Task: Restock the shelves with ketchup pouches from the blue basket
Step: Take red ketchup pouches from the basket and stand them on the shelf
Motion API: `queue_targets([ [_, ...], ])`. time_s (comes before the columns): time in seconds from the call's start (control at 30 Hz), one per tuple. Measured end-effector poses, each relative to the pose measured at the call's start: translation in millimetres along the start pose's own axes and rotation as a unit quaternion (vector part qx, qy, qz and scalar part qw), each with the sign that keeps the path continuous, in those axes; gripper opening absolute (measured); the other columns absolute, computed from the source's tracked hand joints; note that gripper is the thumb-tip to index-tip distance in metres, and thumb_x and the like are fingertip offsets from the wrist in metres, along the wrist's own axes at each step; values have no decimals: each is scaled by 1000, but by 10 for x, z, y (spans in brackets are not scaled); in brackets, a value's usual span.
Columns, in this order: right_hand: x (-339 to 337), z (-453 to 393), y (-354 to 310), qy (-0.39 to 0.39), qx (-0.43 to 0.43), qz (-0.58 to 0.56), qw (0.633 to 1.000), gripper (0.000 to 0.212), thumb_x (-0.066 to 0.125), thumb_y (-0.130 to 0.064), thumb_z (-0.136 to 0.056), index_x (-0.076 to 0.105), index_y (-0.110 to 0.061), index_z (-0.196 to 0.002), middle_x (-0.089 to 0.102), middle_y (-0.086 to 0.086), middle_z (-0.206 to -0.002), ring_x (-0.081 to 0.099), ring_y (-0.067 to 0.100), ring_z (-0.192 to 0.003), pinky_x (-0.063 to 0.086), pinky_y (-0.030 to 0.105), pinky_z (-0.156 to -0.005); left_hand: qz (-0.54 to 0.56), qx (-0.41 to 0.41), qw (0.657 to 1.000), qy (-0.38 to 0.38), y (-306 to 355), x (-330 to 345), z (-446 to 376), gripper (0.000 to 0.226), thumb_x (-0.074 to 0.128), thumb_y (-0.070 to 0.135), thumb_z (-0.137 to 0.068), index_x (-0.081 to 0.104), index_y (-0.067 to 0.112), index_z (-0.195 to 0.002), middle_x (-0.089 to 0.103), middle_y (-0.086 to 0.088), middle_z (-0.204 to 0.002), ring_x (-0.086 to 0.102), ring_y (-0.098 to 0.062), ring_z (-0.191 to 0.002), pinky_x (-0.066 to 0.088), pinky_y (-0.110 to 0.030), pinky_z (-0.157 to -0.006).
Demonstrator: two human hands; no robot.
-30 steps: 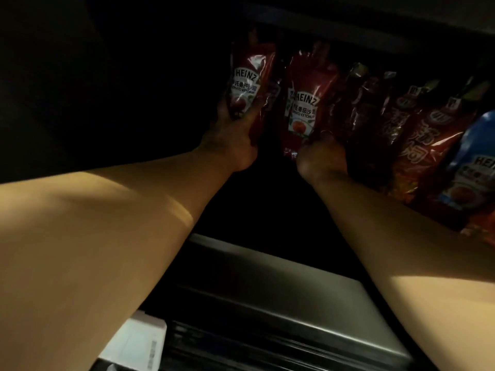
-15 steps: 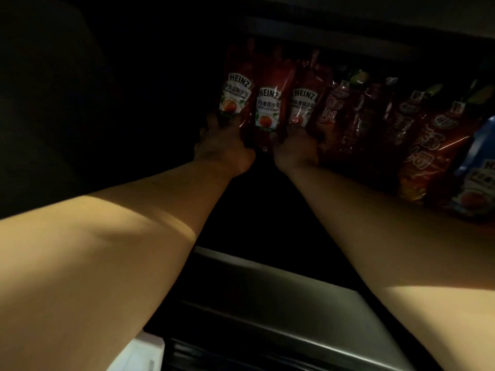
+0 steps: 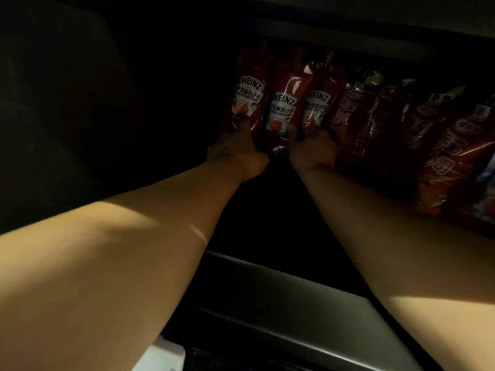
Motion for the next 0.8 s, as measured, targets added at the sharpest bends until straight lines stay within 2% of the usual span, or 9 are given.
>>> queue_targets([
  [0.13,2,79,39,-59,-7,-23,998,56,72,-50,-86,61,-21,-132,65,-2,-130,61,14,-114,32,-1,-61,38,0,999,1,-1,-25,17,100,69,36,-84,2,40,-158,33,-9,-158,40,-32,-141,41,-47,-113],
  [0.17,-4,90,29,-69,-17,-18,997,57,75,-45,-85,59,-21,-134,64,-2,-132,60,14,-118,33,-2,-66,53,-3,999,4,1,-36,19,100,69,35,-84,2,40,-158,33,-8,-158,40,-32,-141,40,-47,-114],
  [0.23,-15,115,-5,-76,-34,2,997,57,74,-39,-88,55,-18,-138,61,2,-137,58,19,-123,34,8,-84,78,-8,997,10,-10,-48,31,99,69,33,-84,4,42,-158,33,-6,-158,40,-31,-141,40,-47,-114],
  [0.27,-15,128,-21,-73,-41,13,996,58,73,-40,-89,55,-16,-138,60,4,-138,57,21,-125,33,12,-87,84,-8,996,14,-22,-56,40,98,69,33,-84,6,42,-158,34,-6,-157,41,-30,-140,40,-47,-114],
  [0.37,-44,193,-7,-73,-35,-2,997,61,76,-46,-85,58,-16,-135,64,3,-133,60,19,-120,35,13,-84,104,-4,993,47,-43,-120,87,84,67,30,-83,26,35,-156,42,-8,-151,47,-30,-135,42,-42,-113],
  [0.5,-128,213,98,-54,8,-33,998,60,76,-51,-80,63,-18,-129,65,2,-131,61,20,-119,38,15,-87,146,-15,984,103,-130,-247,167,54,67,25,-86,54,19,-137,57,-10,-135,58,-28,-121,49,-32,-102],
  [0.6,-248,253,221,-9,53,-56,997,47,69,-44,-86,65,-16,-124,66,4,-128,61,23,-121,35,14,-86,158,-21,979,125,-189,-329,259,36,65,20,-87,63,15,-123,66,-8,-123,63,-25,-113,45,-21,-86],
  [0.7,-364,343,308,24,67,-88,994,43,64,-36,-89,64,-15,-127,65,7,-131,59,26,-123,36,16,-95,178,-22,977,119,-232,-371,369,28,65,19,-87,65,19,-115,68,-3,-116,64,-21,-107,46,-20,-83],
  [0.8,-512,499,363,29,88,-101,991,43,54,-29,-94,58,-11,-134,62,14,-134,58,32,-124,44,32,-109,185,-16,977,101,-264,-386,505,27,65,16,-86,64,20,-113,68,-2,-115,64,-20,-105,45,-20,-80],
])
Point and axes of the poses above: each hand's wrist, its own z-axis away from the middle knuckle, its own x-axis out of the palm, y = z × x, the point moved 5 cm from there along -z, towards the middle knuckle
